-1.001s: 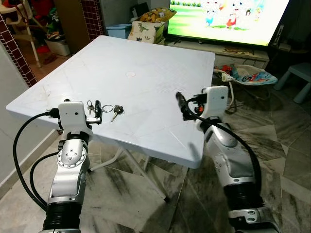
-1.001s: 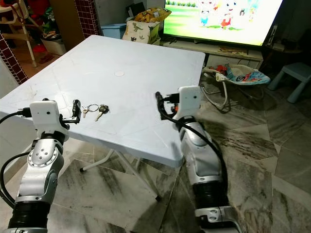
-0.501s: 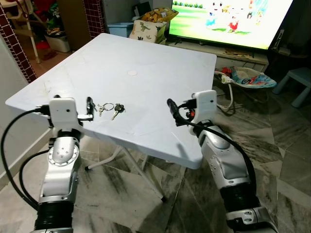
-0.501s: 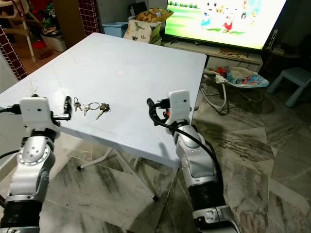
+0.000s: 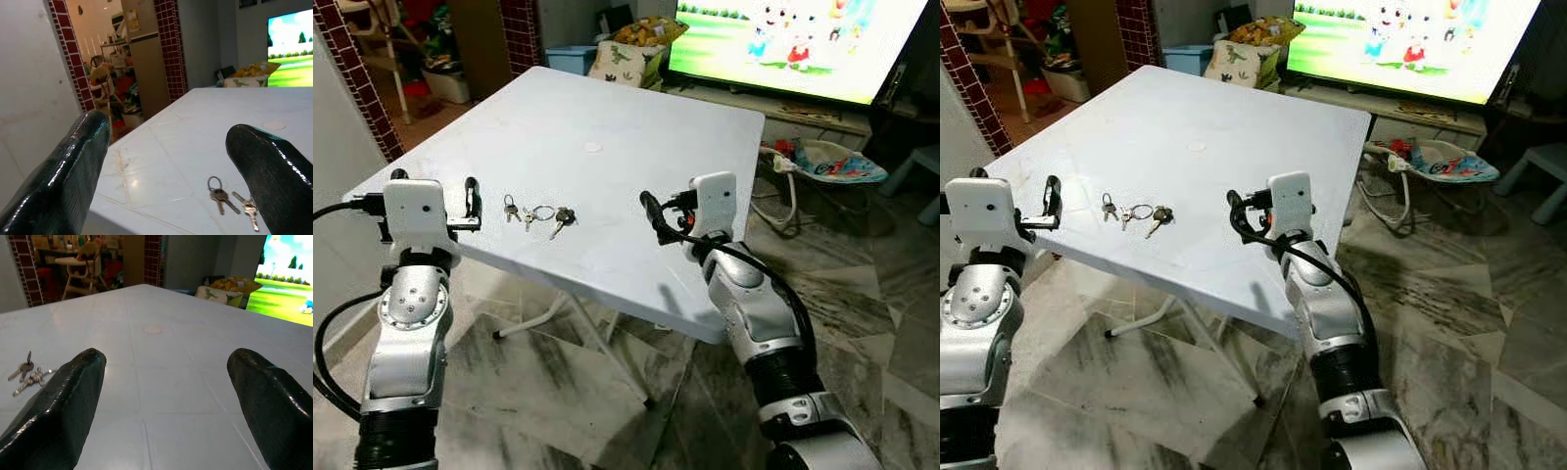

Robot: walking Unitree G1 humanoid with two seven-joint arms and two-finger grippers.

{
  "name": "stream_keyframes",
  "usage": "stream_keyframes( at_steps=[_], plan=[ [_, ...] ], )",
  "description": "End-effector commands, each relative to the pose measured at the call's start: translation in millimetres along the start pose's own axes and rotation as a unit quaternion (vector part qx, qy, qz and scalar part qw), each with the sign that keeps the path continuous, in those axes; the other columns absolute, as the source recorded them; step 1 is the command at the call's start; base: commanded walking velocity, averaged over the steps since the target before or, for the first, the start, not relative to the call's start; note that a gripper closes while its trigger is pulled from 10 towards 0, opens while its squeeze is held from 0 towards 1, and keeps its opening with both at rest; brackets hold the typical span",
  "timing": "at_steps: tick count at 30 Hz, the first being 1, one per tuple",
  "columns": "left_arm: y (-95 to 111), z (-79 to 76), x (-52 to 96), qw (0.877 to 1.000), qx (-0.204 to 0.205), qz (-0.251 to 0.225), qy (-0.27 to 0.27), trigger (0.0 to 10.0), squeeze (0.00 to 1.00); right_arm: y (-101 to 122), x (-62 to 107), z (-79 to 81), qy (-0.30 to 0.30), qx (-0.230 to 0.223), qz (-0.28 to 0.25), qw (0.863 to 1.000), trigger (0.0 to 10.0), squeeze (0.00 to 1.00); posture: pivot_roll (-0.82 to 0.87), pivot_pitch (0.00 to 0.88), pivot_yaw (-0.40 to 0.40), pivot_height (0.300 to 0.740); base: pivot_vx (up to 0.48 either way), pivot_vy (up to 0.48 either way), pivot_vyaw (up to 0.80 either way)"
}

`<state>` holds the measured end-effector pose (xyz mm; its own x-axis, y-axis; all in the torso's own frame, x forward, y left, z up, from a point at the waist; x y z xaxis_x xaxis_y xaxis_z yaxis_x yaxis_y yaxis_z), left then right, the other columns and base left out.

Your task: Hang keys on a hook

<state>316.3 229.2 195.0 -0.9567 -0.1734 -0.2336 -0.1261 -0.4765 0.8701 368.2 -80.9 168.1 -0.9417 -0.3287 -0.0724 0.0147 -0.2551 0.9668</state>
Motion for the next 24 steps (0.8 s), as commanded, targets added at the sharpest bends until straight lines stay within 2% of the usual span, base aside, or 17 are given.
stream_keyframes(
  at_steps=[1,7,16,21,24],
  plan=[
    [0,0.4,-3.7,1.000,-0.008,0.002,-0.006,10.0,0.00,4,-2.3,-1.9,-0.008,-0.003,-0.010,1.000,10.0,0.00,0.20,0.000,-0.001,0.740,0.000,0.000,0.00],
    [7,-6.4,-7.3,0.999,-0.011,-0.009,-0.029,10.0,0.00,5,4.4,-17.3,-0.049,0.002,-0.027,0.998,10.0,0.00,0.19,0.000,0.026,0.740,0.000,0.000,0.00],
    [10,-12.7,-9.2,0.999,-0.007,-0.015,-0.046,10.0,0.00,4,4.8,-21.3,-0.063,0.007,-0.035,0.997,10.0,0.00,0.17,0.000,0.064,0.740,0.000,0.000,0.00],
    [13,-18.5,-18.9,0.998,-0.007,-0.024,-0.054,10.0,0.00,9,-0.5,-19.8,-0.065,0.008,-0.044,0.997,10.0,0.00,0.16,0.000,0.062,0.740,0.000,0.000,0.00],
    [10,-18.9,-19.0,0.999,-0.003,-0.018,-0.051,10.0,0.00,10,-1.5,-19.2,-0.064,0.010,-0.048,0.997,10.0,0.00,0.16,0.000,0.066,0.740,0.000,0.000,0.00]
  ],
)
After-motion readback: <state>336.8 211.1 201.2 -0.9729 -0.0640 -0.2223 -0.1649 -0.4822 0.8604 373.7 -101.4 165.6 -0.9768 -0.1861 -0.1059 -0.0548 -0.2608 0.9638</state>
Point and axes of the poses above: a point about 5 cm out from each wrist's last joint towards the gripper, its own x axis pointing back from the gripper into the wrist, its own y axis along the axis of the wrist's last joint, z = x × y, the point moved 1 cm from there along -x, pointing out of the wrist towards the gripper, and after that the axes turned 14 degrees about -x, right-handed, at the moved point
